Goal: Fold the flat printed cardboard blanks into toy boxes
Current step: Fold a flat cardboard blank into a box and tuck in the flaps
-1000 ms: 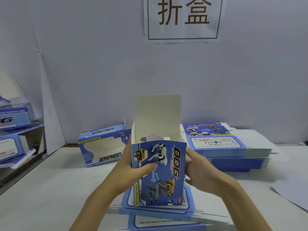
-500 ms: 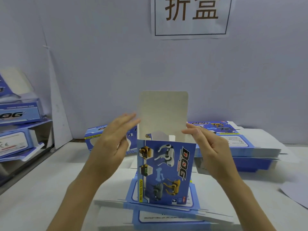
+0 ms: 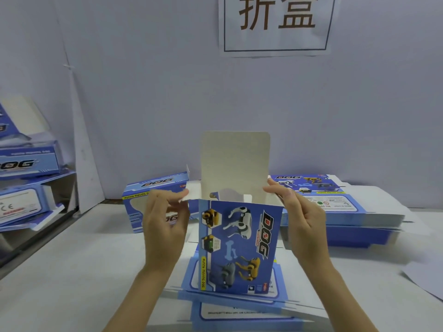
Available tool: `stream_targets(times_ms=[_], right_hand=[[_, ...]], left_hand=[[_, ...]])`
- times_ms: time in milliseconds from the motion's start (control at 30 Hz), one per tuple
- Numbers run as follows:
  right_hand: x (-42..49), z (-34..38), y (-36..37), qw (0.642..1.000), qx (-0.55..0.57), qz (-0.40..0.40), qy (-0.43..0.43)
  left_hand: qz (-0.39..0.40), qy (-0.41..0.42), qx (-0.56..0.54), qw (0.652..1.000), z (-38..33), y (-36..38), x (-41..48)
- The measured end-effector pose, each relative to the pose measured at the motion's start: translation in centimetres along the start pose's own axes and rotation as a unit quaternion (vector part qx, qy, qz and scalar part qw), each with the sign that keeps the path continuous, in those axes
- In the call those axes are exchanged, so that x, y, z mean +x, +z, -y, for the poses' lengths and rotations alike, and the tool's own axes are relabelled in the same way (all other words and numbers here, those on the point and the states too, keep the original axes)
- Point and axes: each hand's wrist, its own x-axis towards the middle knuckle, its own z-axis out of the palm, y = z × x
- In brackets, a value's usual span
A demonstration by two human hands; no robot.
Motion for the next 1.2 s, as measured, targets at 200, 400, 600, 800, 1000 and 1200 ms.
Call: stream_targets(times_ms=[200,400,600,800,1000,1200], right_hand=[[-1.5,-0.8,1.8,0.992,0.108,-0.031,0.048],[-3.1,-1.5,3.0,0.983,0.168,-0.029,0.075],[-1.4,-1.0,1.1,0.990,0.141,0.000,0.032],[2.0,0.4,-1.0,0.995,0.087,-0.030,0.028],[8.7,3.9,-1.3,0.976,0.059,0.183,0.100],[12.9,2.2,0.9,0.926,0.016,0.273,0.259]], left_hand=[[-0.005,-0.187,-0.190,0.964,-1.5,2.4,-3.2],[-0.005,-0.224,-0.214,0.951,-2.0,2.6,-3.6],[0.066,-0.239,-0.249,0.936,-1.9,2.0,-2.8],[0.198,-0.287,-0.292,0.891,-2.0,2.9,-3.3],[0.219,-0.276,-0.273,0.895,-1.8,2.9,-3.5],[0.220,-0.274,-0.262,0.899,-1.5,2.7,-3.6]])
